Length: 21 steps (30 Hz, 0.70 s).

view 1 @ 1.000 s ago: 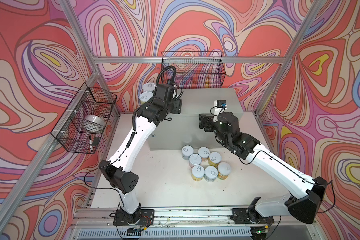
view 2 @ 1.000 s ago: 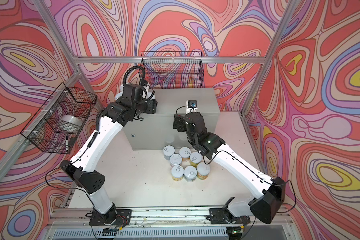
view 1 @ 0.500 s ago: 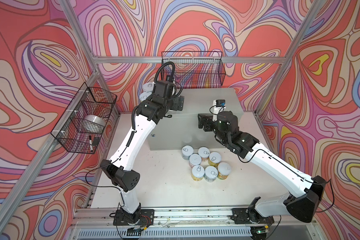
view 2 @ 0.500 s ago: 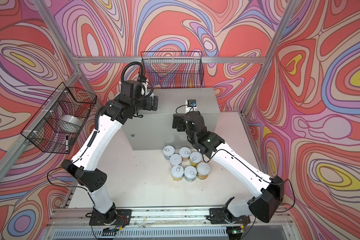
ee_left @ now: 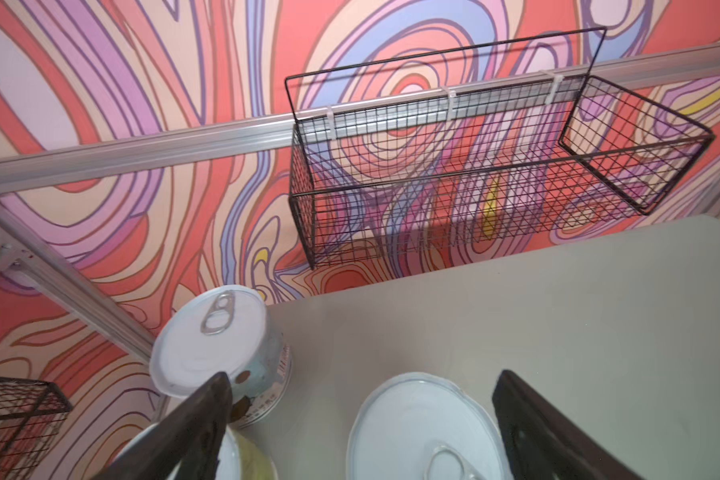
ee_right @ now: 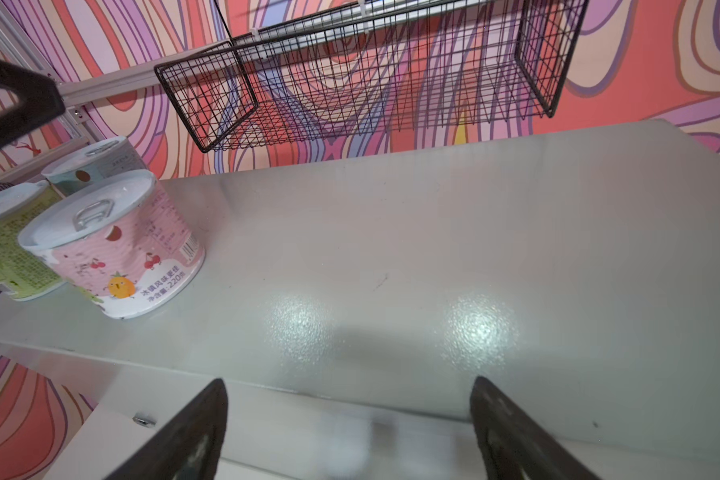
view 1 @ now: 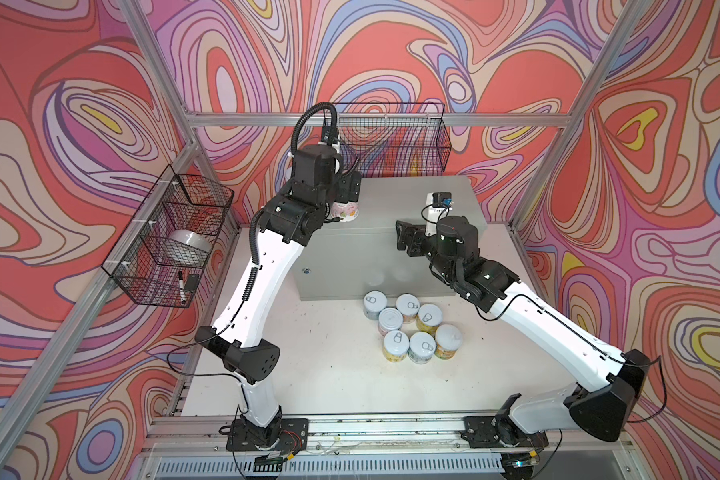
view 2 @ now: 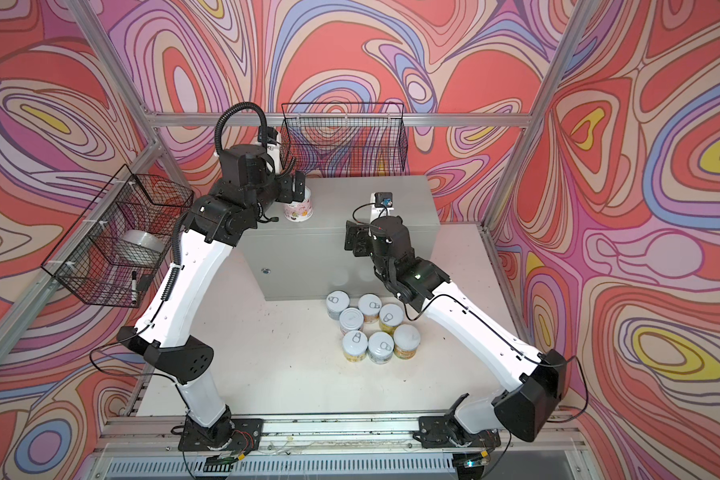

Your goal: Place and organize the canned foods onto the counter

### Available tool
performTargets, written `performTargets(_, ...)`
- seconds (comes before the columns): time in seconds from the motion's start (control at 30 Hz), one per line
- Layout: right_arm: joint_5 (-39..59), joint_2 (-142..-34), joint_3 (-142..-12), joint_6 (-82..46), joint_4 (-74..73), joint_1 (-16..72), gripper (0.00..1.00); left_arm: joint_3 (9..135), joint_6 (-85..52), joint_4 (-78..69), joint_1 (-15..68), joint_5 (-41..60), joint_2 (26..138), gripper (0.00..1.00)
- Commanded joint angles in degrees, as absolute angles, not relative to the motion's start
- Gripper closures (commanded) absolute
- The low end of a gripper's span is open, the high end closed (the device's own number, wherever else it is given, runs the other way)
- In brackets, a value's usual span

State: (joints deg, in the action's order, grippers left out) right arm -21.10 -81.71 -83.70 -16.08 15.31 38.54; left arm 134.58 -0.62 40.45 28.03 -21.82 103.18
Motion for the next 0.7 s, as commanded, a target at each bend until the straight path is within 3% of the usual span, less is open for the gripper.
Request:
performTargets(0.0,-18.74,-83.34,-86.21,-14.0,15.15,38.32,0.1,135.23,1.92,37.6,27.55,-29.67,98.83,0.0)
performTargets(0.17,-15.11,-85.32,-88.45,-12.76,14.92,38.32,0.19,128.93,0.87,36.53,27.59,-24.44,90.87,0.0)
performTargets(0.3,-11.36,-87.51,-91.82,-11.48,15.12,38.32,0.23,108.1,2.35,23.5,27.6,-16.04,78.26,0.0)
performTargets(0.4,-8.76,-89.47,-94.85,-10.94,15.96,38.27,0.24,95.48,-0.06,17.83,27.64,-15.16,70.35,0.0)
performTargets(0.67,1.18,-94.12,-99.11,-10.15,15.73,38.32,0.25,80.94,-10.45,23.42,27.63,-8.88,58.84,0.0)
